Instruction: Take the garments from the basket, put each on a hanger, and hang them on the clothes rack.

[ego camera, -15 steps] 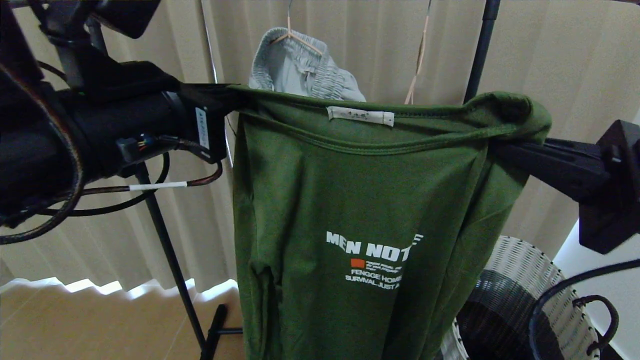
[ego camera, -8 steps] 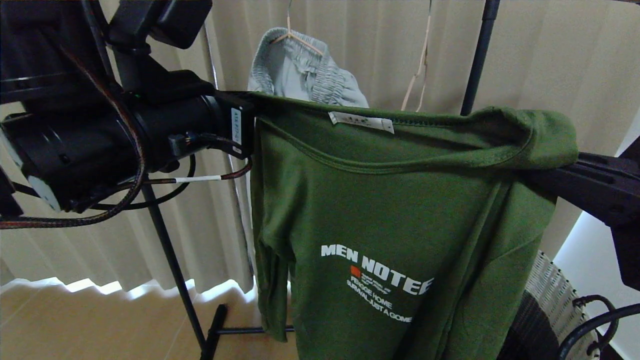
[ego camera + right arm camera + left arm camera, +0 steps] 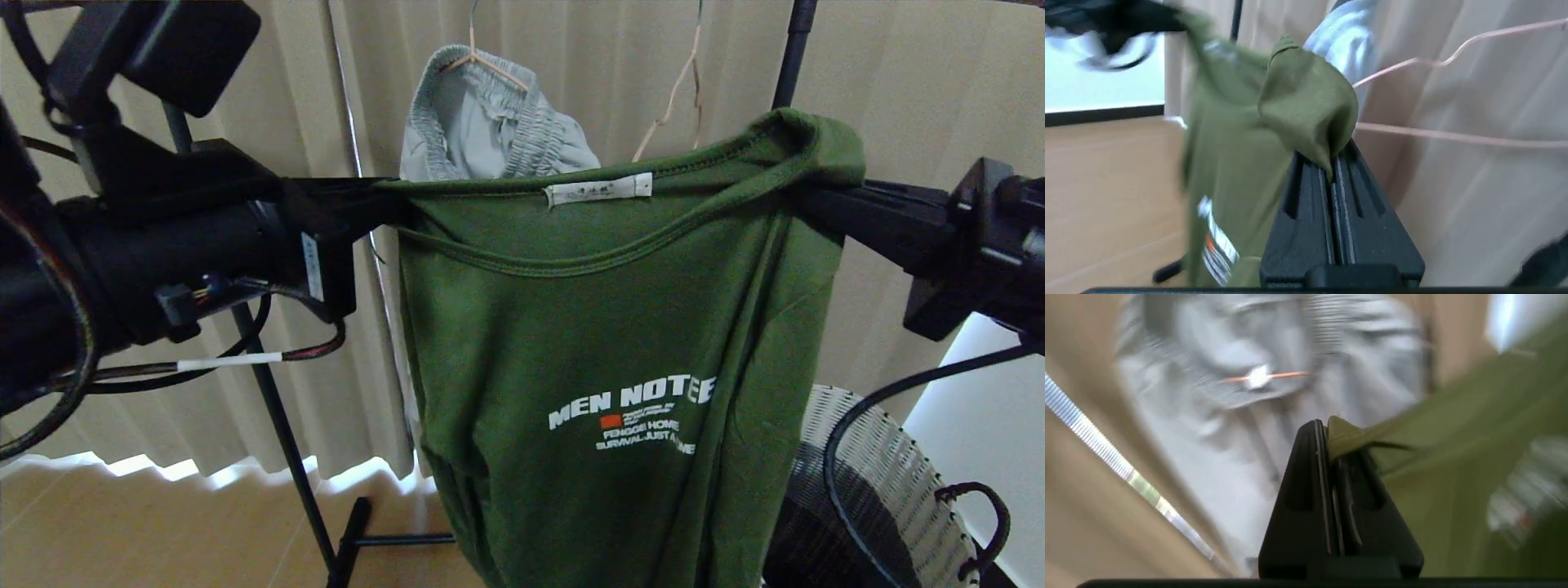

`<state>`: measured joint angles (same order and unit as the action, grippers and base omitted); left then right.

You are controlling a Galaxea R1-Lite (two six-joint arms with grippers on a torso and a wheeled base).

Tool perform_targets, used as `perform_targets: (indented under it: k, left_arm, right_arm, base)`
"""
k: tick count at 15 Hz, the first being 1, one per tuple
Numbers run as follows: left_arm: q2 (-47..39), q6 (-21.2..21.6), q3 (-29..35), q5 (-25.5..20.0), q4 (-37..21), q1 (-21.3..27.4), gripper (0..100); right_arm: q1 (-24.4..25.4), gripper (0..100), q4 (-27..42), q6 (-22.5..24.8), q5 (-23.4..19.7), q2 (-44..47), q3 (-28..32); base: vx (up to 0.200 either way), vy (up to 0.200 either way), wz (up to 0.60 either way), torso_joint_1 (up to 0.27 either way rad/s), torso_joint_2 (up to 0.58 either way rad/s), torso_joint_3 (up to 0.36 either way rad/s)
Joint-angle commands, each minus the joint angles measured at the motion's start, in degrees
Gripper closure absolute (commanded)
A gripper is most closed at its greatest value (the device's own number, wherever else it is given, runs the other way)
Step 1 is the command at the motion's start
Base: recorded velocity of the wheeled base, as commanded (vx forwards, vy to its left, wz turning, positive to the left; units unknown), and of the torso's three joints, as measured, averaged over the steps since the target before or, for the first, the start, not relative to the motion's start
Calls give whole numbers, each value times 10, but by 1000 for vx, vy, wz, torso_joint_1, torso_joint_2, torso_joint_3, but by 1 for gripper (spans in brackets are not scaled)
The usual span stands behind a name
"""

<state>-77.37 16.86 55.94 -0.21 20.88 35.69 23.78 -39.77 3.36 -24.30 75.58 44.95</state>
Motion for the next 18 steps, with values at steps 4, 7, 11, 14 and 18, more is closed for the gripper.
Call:
perform_targets:
  k: [4, 7, 11, 14, 18]
  left_arm:
    - [83, 14, -53, -95, 0, 54, 100]
    - [89, 17, -60, -102, 2, 78, 100]
    - [86, 25, -63, -99, 2, 76, 100]
    - [69, 24, -46, -59, 1, 35, 100]
    - [13, 20, 9, 71, 3, 31, 100]
  right_arm:
    - [0, 100, -164, -61, 0, 137, 49]
    - [1, 100, -167, -64, 0, 143, 54]
    - [0, 100, -166, -64, 0, 138, 53]
    - [-4, 100, -153, -64, 0, 114, 58]
    - [-8, 100, -85, -64, 0, 55, 59]
  base:
    - [0, 0, 0, 0, 0, 0]
    - [0, 0, 0, 0, 0, 0]
    - [0, 0, 0, 0, 0, 0]
    - [0, 0, 0, 0, 0, 0]
    - [0, 0, 0, 0, 0, 0]
